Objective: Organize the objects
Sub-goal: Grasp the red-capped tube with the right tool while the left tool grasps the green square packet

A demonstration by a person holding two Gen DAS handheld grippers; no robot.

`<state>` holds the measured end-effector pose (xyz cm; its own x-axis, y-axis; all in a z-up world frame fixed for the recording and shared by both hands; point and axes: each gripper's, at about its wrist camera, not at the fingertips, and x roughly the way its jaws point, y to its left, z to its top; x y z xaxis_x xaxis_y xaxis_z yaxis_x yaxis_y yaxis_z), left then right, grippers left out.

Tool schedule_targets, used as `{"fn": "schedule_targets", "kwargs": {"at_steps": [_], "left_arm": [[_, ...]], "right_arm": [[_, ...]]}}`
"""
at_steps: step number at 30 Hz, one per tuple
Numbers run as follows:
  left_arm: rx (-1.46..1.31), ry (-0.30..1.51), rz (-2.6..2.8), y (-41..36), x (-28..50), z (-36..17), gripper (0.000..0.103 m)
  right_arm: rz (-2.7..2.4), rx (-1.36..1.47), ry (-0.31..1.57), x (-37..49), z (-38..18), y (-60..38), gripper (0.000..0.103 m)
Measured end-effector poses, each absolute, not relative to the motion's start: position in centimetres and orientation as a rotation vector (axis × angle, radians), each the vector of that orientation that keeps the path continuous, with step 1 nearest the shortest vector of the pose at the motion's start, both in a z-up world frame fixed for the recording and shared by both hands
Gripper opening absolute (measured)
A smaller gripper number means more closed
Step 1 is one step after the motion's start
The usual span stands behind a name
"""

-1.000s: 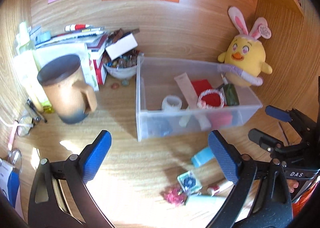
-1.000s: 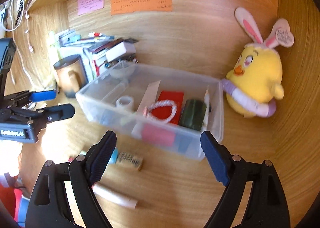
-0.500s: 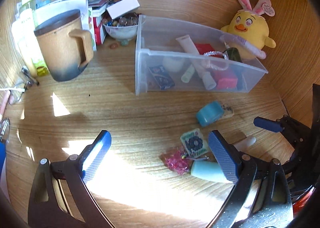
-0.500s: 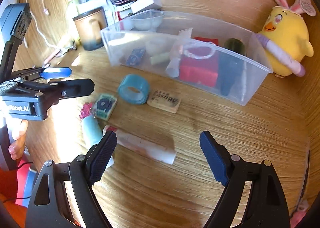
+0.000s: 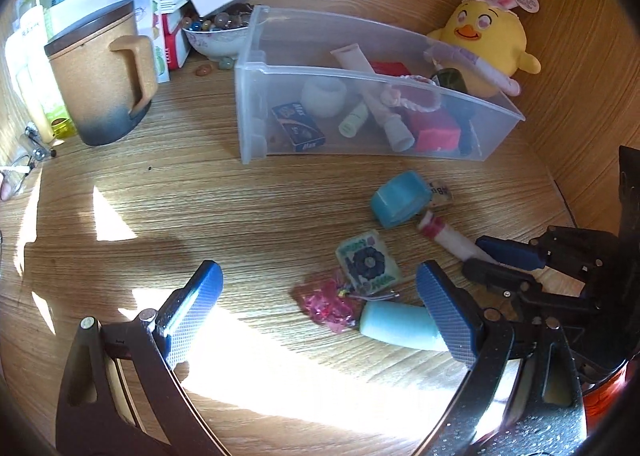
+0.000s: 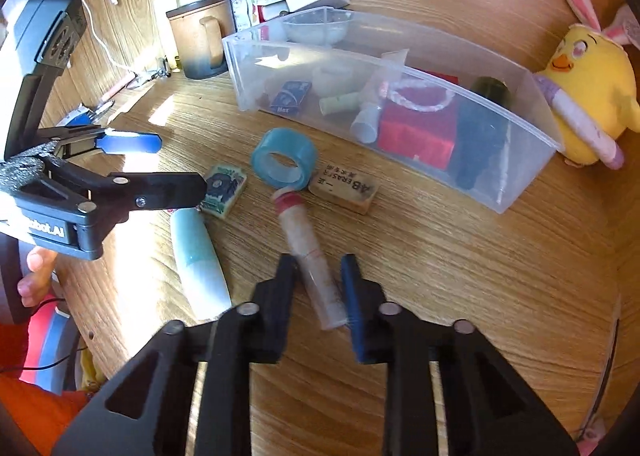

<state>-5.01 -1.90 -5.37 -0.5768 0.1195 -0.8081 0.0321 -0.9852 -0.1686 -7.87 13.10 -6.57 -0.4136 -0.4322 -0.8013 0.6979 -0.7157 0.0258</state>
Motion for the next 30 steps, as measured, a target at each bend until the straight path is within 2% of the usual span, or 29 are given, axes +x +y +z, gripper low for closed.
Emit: {"fn": "schedule_targets", "kwargs": {"at_steps": [7,9,15,19,21,24,30], "left_arm": [[-1.417,-0.196,2.734,-0.1,-6.1,-5.7,0.096],[-1.417,-0.195,2.734,0.1,-6.3,-5.7,0.081],[-1.43,-0.179,2.722,0.4,-6.7,-6.1,0.064],[-1.424,-0.201,2.716,0.1,-6.9,-6.1,0.06],[-1.419,-0.189,2.72,0.2,-6.9,-6.1,0.048],[-1.409,-0.153,2.708,0.5,-6.8,-6.0,0.035],[-1.387,-0.093,2.712,1.3,-6.4,-6.0,0.024]], "right_arm": [[-2.175,1.104,0.385,-7.1,-6.5,14.9,0.014],[-2.172,1.108,0.389,-6.8,-6.4,15.2,0.014],[-2.159,1.111,0.393,-6.9,-6.5,14.7,0.014],[-2.177,1.109,0.378,-7.3,-6.5,14.2,0.014],[-2.186,1.106,0.355,-7.5,-6.5,14.1,0.014],[-2.201,1.1,0.332,-7.5,-6.5,14.1,0.014],[-2.215,1.103,0.281,-7.5,-6.4,14.8,0.014]]}}
